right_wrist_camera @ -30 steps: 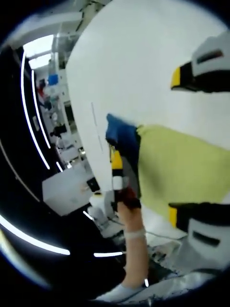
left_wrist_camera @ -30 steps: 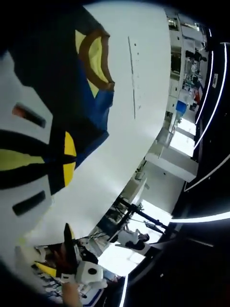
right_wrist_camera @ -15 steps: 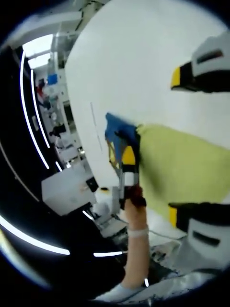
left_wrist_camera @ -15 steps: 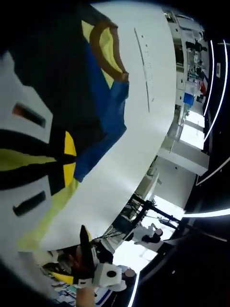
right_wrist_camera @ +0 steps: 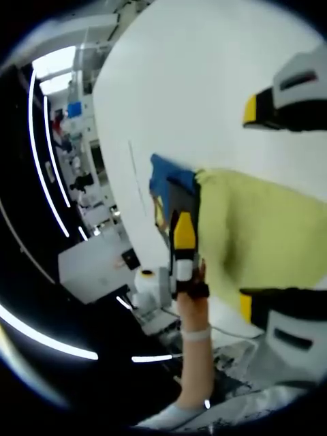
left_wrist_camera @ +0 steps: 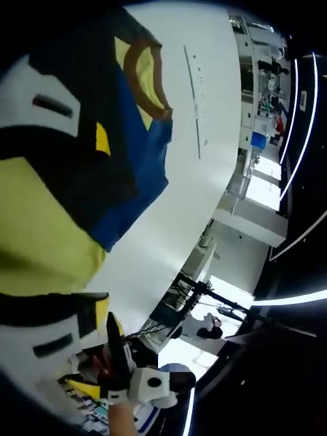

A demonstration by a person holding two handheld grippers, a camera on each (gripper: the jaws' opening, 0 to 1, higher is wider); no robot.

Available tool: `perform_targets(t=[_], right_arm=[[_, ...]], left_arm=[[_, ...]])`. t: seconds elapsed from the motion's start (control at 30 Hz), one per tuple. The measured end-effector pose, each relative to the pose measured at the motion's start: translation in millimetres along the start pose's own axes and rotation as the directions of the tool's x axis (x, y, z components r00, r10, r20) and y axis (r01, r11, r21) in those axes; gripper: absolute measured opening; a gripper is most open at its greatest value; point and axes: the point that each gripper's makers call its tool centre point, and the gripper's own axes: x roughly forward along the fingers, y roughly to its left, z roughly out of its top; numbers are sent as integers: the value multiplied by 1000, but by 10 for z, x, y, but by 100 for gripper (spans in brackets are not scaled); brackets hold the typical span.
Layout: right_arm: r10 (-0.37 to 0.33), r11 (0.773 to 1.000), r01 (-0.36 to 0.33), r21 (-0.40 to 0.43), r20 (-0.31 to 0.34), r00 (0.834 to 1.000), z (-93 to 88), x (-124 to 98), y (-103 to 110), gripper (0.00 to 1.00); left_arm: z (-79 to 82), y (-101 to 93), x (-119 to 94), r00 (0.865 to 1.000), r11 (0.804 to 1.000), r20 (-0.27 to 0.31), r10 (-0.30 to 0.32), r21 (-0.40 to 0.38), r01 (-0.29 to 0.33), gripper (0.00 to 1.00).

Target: Fold the garment on the visible template until the final outline fits inside the template.

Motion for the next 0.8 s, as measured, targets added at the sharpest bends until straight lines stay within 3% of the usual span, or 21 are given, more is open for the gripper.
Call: perform_targets(t=[0.2, 0.47, 0.57, 0.67, 0.8], right_arm=[[11, 1000, -11, -16, 3, 1000, 56, 21, 80, 97], [16, 999, -15, -37, 8, 1000, 135, 26, 98, 97], [17, 999, -17, -41, 9, 1000, 152, 15, 120, 97], [21, 999, -21, -45, 5, 1000, 146, 20, 151, 97], [31, 998, -31, -49, 0, 1000, 127, 38, 191, 97]], left_arm=[[34, 73, -176, 1000, 1000, -4, 4, 6, -3, 98], [36, 184, -519, 999, 1000, -17, 30, 7, -30, 99], [1, 327, -714, 998, 998, -9, 57, -15, -57, 93], [-12, 499, -942, 994, 994, 5, 107, -36, -106, 78], [-40, 774, -1287, 981, 979, 25, 194, -72, -192, 78]])
